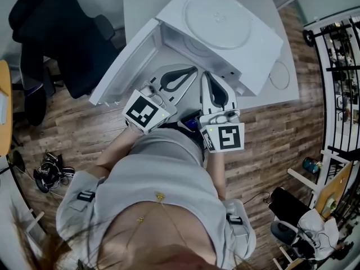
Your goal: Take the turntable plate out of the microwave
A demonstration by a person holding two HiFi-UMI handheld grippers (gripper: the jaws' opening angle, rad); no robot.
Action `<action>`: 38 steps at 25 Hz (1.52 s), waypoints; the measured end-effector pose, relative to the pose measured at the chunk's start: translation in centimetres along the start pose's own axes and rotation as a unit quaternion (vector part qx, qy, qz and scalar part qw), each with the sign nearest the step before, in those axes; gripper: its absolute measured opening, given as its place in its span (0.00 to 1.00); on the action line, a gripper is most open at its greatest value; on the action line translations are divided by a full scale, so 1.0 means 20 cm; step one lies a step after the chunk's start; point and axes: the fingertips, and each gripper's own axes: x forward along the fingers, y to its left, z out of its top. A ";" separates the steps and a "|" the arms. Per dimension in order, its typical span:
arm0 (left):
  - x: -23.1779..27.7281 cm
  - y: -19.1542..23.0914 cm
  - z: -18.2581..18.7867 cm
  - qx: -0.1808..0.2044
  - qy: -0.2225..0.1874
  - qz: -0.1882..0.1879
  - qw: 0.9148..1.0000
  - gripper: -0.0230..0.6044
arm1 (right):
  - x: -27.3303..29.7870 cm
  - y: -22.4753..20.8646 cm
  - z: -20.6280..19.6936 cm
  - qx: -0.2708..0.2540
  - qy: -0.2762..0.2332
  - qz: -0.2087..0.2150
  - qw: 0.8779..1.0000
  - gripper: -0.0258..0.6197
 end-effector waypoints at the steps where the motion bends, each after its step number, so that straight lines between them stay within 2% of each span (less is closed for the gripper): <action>1: 0.00 0.01 -0.01 -0.001 0.002 0.002 1.000 0.09 | 0.00 0.00 0.00 0.000 0.001 0.000 1.000 0.07; 14: 0.00 0.03 -0.03 -0.008 0.015 0.001 1.000 0.09 | 0.03 -0.02 -0.02 -0.001 0.009 0.004 1.000 0.07; 38: 0.00 0.06 -0.03 -0.010 0.014 0.011 1.000 0.09 | 0.05 -0.03 -0.04 -0.014 0.026 0.016 0.999 0.06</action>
